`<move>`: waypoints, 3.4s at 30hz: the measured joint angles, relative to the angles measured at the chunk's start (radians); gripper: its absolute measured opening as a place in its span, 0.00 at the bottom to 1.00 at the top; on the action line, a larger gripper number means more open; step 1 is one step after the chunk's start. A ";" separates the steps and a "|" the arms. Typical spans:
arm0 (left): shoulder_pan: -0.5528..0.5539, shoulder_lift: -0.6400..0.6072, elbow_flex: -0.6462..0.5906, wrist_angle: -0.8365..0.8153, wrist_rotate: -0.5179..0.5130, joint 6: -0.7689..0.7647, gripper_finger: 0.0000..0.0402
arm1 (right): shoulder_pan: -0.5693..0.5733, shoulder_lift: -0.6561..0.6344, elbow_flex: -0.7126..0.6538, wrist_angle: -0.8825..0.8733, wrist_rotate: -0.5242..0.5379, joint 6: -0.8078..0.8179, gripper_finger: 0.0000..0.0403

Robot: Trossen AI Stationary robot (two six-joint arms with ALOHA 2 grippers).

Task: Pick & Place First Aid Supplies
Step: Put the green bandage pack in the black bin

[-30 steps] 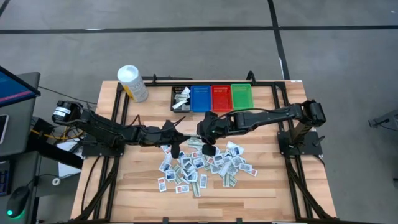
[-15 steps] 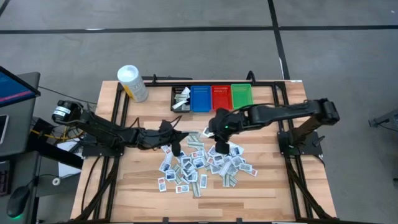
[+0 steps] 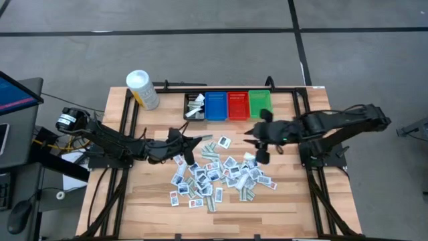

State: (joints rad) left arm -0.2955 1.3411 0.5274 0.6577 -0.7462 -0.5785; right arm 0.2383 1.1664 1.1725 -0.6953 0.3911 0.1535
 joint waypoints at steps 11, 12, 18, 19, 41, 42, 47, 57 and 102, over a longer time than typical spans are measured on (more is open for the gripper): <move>0.088 -0.079 0.000 0.006 -0.152 0.135 0.02 | 0.028 -0.350 -0.302 0.071 0.222 0.111 0.28; 0.111 -0.093 0.000 0.002 -0.151 0.152 0.02 | 0.022 -0.372 -0.324 0.090 0.227 0.111 0.28; 0.314 -0.166 0.000 -0.051 0.053 0.163 0.02 | -0.031 -0.465 -0.416 0.128 0.272 0.102 0.28; 0.355 -0.171 0.000 -0.055 0.097 0.163 0.02 | -0.042 -0.472 -0.424 0.127 0.287 0.102 0.28; 0.942 0.070 0.001 -0.054 0.763 -0.004 0.02 | -0.224 -0.473 -0.507 0.169 0.367 0.102 0.28; 0.945 0.089 0.001 -0.053 0.775 -0.006 0.02 | -0.228 -0.473 -0.507 0.169 0.366 0.102 0.28; 0.949 0.163 0.001 -0.049 0.785 -0.006 0.02 | -0.246 -0.473 -0.507 0.174 0.366 0.102 0.28; 0.949 0.187 0.001 -0.013 0.785 -0.003 0.04 | -0.248 -0.473 -0.507 0.174 0.366 0.102 0.28; 0.836 0.036 0.001 -0.002 0.921 -0.020 0.33 | -0.244 -0.473 -0.507 0.181 0.251 0.162 0.28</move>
State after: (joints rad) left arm 0.5410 1.3769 0.5282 0.6559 0.1750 -0.5987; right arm -0.0057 0.6933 0.6659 -0.5148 0.6420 0.3153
